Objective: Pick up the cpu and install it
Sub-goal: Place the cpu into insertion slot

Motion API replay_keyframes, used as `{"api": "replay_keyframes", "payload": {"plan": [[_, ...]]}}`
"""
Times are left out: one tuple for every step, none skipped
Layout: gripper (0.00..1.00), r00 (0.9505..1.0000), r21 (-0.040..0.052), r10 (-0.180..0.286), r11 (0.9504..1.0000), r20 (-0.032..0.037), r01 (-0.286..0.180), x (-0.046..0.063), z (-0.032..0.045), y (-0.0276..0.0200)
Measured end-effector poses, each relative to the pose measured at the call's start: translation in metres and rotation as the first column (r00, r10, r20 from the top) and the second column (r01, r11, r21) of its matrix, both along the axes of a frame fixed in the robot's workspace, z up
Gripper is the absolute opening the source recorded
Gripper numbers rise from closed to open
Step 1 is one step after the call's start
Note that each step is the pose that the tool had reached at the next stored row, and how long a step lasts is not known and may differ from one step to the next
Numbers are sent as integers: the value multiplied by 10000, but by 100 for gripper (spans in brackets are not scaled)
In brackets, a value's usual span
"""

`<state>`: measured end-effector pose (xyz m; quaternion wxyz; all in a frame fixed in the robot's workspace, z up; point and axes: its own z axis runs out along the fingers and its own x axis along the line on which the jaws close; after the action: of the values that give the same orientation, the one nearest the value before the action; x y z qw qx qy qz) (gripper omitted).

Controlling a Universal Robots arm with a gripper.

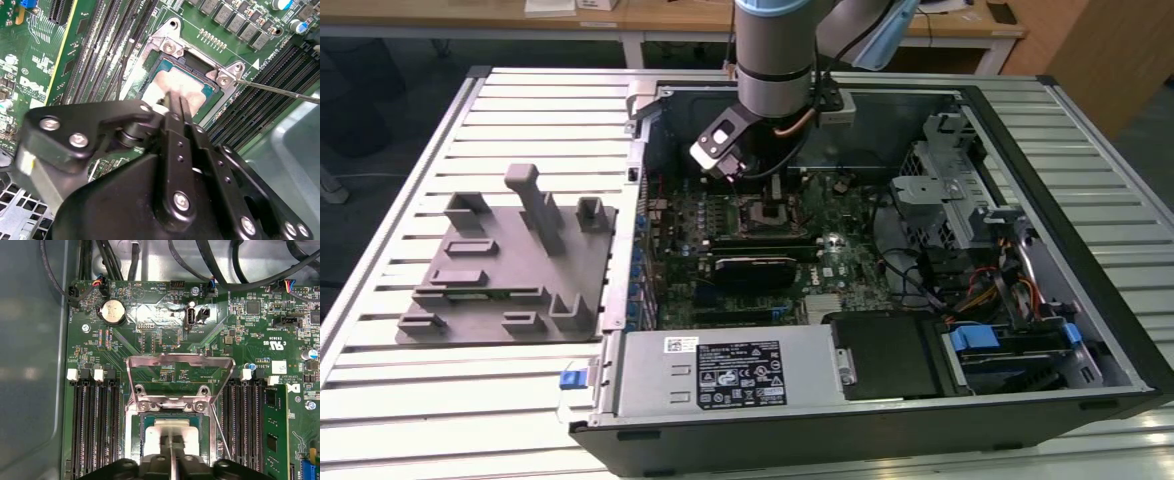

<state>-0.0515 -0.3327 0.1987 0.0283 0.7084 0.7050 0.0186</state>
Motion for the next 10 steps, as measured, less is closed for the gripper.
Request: {"api": "replay_keyframes", "payload": {"plan": [[13, 10000, 0, 0, 10000, 0, 0, 0, 0, 0], [11, 10000, 0, 0, 10000, 0, 0, 0, 1, 0], [11, 10000, -1, 0, 10000, 0, 0, 0, 1, 0], [11, 10000, -1, 0, 10000, 0, 0, 0, 2, 0], [11, 10000, 0, 0, 10000, 0, 0, 0, 2, 0], [11, 10000, -1, 0, 10000, -1, 0, 0, 1, 0], [11, 10000, -5, 0, 10000, -3, 0, 0, -1, -1], [11, 10000, -8, 0, 10000, -6, 0, -1, -4, -1], [11, 10000, -9, 0, 10000, -6, 0, -1, -4, -2], [11, 10000, -3, 0, 10000, -2, 0, 0, -7, -1]]}}
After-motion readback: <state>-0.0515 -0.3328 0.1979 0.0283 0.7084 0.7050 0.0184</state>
